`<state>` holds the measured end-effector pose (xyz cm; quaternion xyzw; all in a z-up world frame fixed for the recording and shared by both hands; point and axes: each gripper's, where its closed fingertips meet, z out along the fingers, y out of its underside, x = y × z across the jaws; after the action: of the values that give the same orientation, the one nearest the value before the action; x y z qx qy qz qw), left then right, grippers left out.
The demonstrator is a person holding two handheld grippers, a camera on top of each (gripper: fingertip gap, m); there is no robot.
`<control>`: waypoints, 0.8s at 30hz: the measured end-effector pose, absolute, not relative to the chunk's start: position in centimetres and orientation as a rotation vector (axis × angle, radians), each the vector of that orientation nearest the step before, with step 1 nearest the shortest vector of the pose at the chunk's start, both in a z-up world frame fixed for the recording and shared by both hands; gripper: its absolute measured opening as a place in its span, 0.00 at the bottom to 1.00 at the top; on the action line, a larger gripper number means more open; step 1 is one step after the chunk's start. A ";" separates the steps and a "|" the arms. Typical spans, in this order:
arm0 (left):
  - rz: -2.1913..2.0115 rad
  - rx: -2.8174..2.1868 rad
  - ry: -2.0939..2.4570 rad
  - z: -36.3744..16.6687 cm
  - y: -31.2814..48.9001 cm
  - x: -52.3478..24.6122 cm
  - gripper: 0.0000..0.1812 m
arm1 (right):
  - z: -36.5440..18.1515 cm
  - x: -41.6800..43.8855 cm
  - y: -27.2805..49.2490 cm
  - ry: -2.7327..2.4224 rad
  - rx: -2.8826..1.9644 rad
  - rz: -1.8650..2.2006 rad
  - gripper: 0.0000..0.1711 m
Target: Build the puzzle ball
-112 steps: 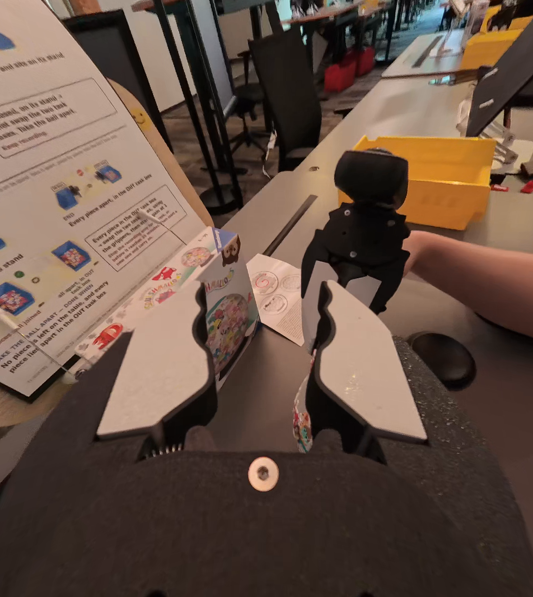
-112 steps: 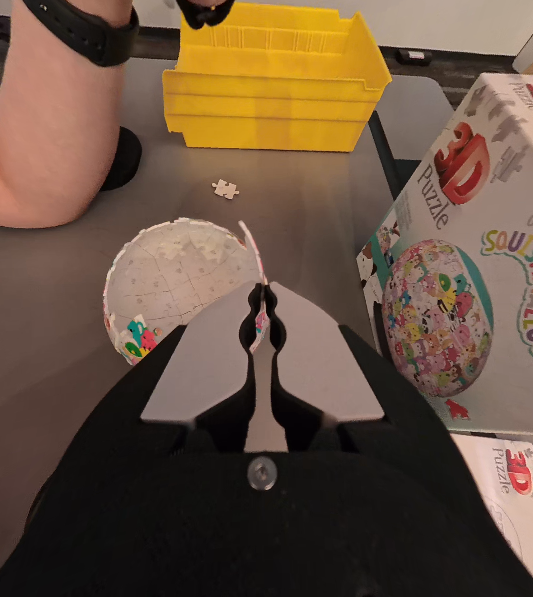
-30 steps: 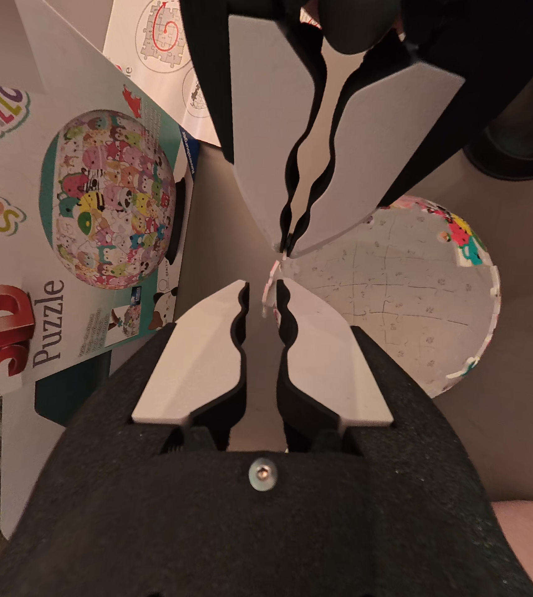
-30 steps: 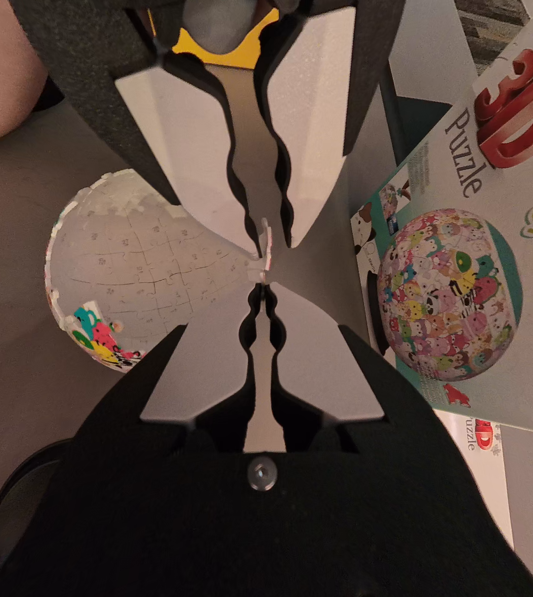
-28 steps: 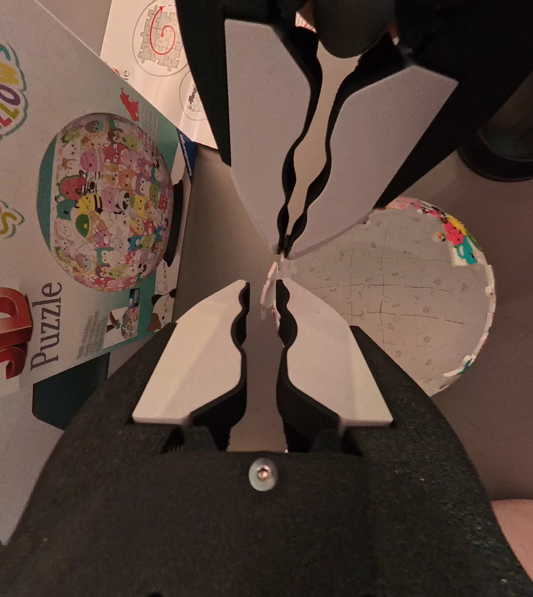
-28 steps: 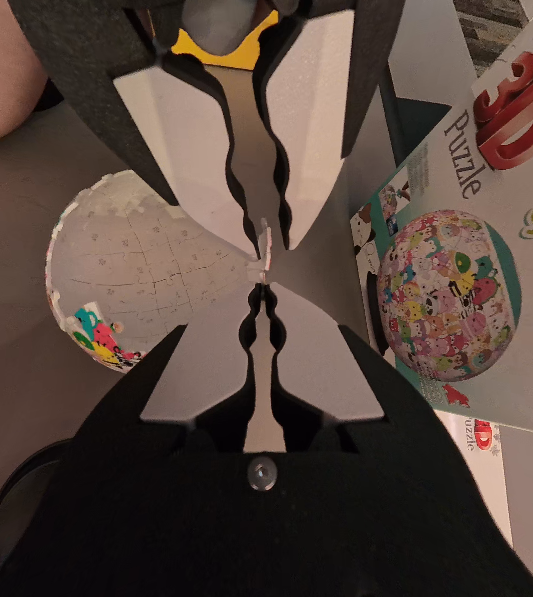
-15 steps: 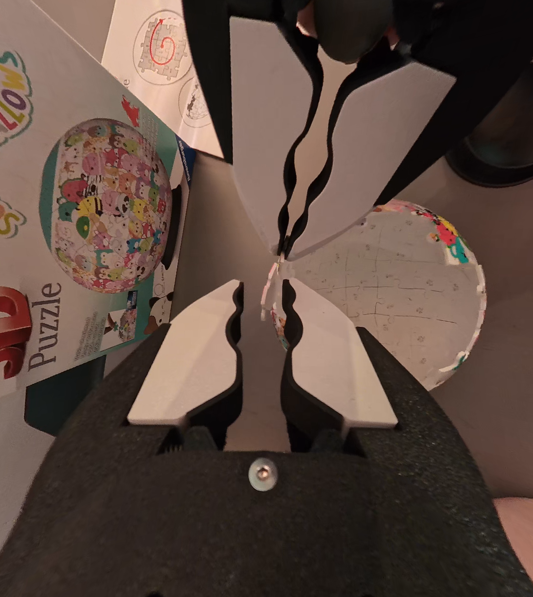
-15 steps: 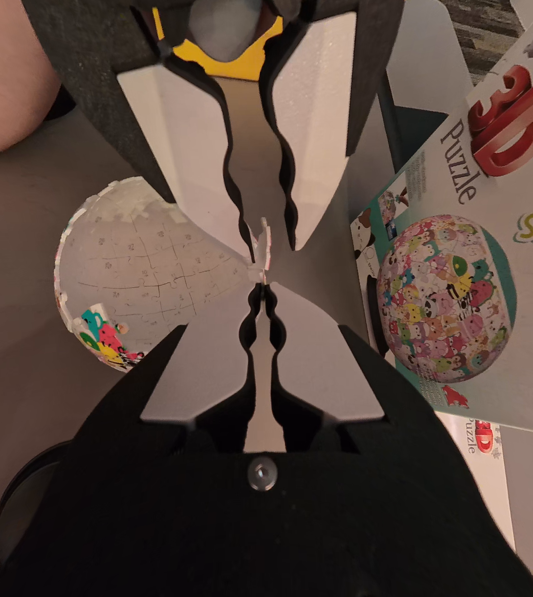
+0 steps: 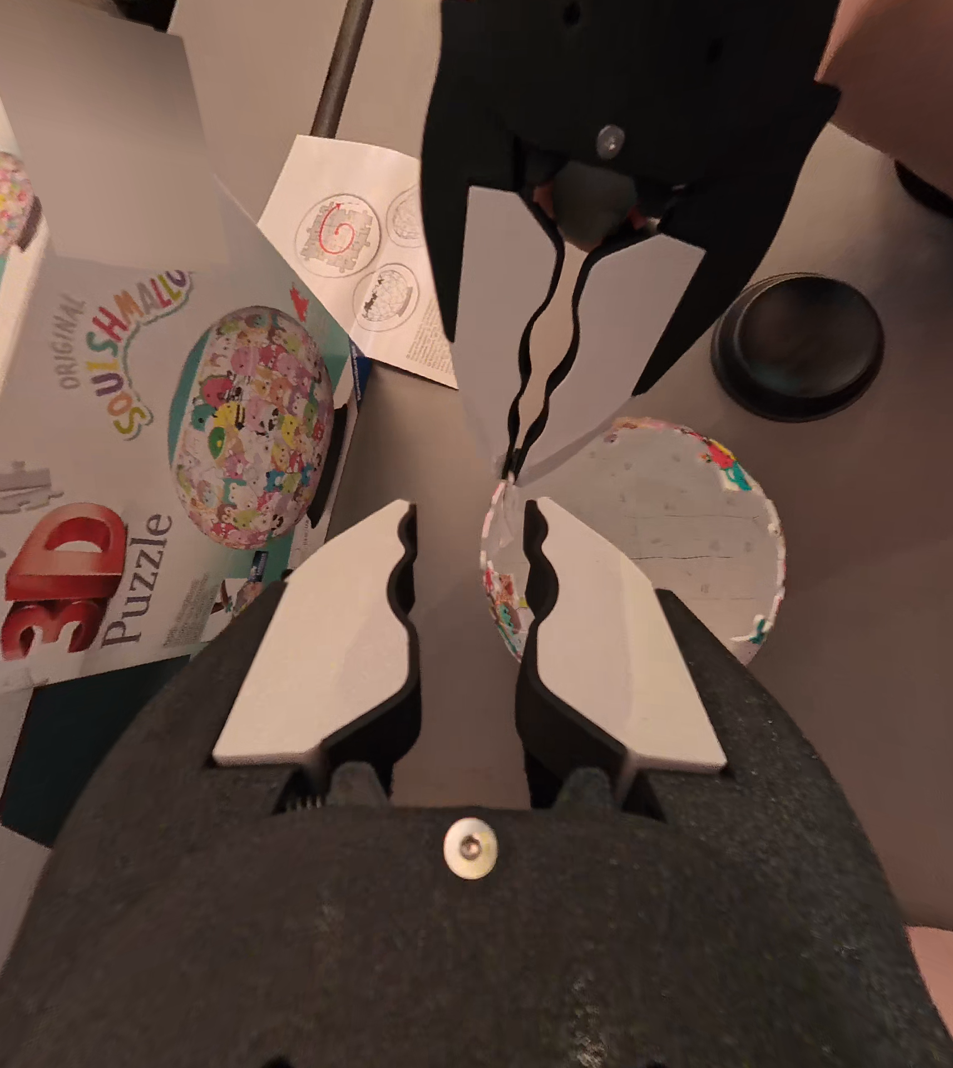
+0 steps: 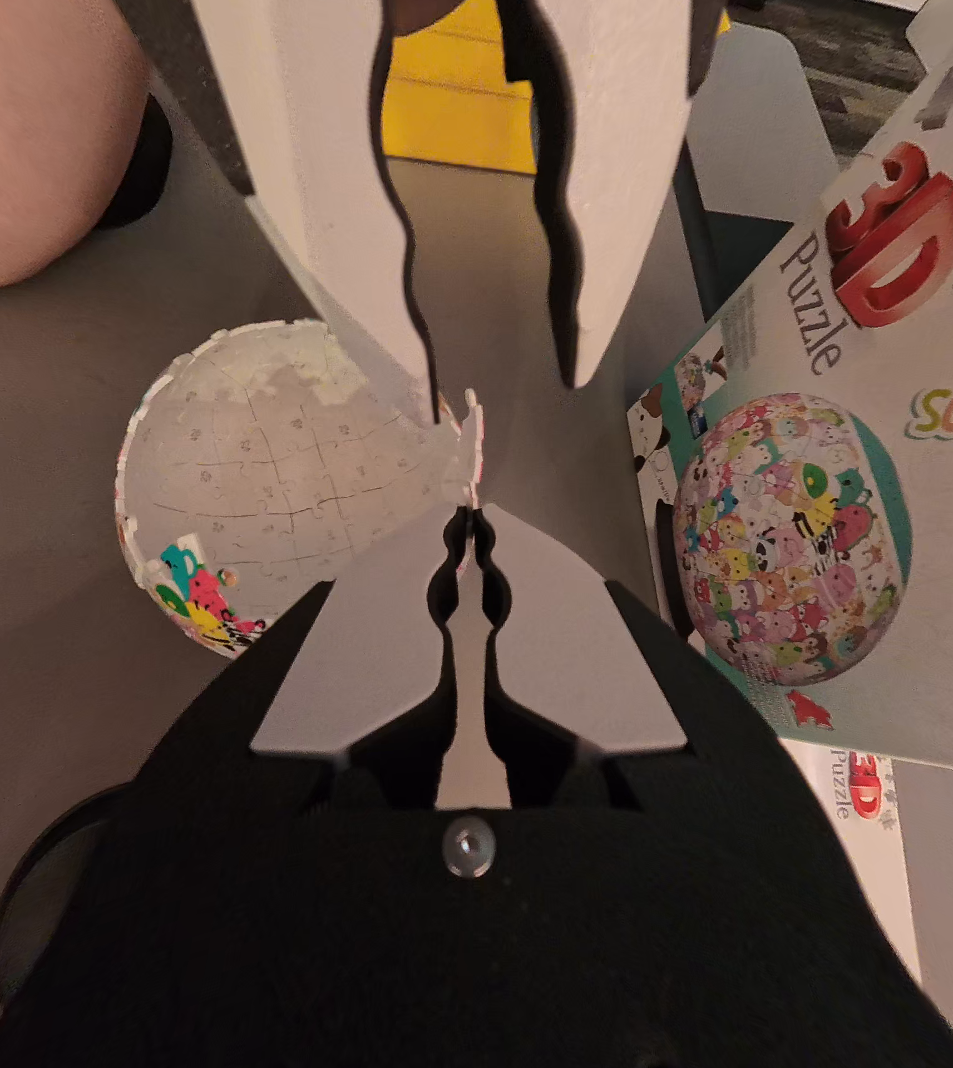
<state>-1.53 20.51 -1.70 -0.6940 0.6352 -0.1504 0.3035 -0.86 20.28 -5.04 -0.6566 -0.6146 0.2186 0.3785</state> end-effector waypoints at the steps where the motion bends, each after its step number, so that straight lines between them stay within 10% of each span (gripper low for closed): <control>1: -0.405 -1.843 1.674 -1.6 20.6 -1.6 0.20 | -5.1 -0.9 20.2 -1.576 -1.675 0.561 0.02; 24: -0.486 -1.858 1.622 -0.7 20.6 -2.4 0.23 | -3.6 -1.0 19.1 -1.652 -1.530 0.485 0.02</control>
<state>-2.37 20.56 -0.73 -0.7030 0.6138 -0.1837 0.3086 -0.99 19.09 -3.64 -0.6068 -0.6551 0.1923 0.4070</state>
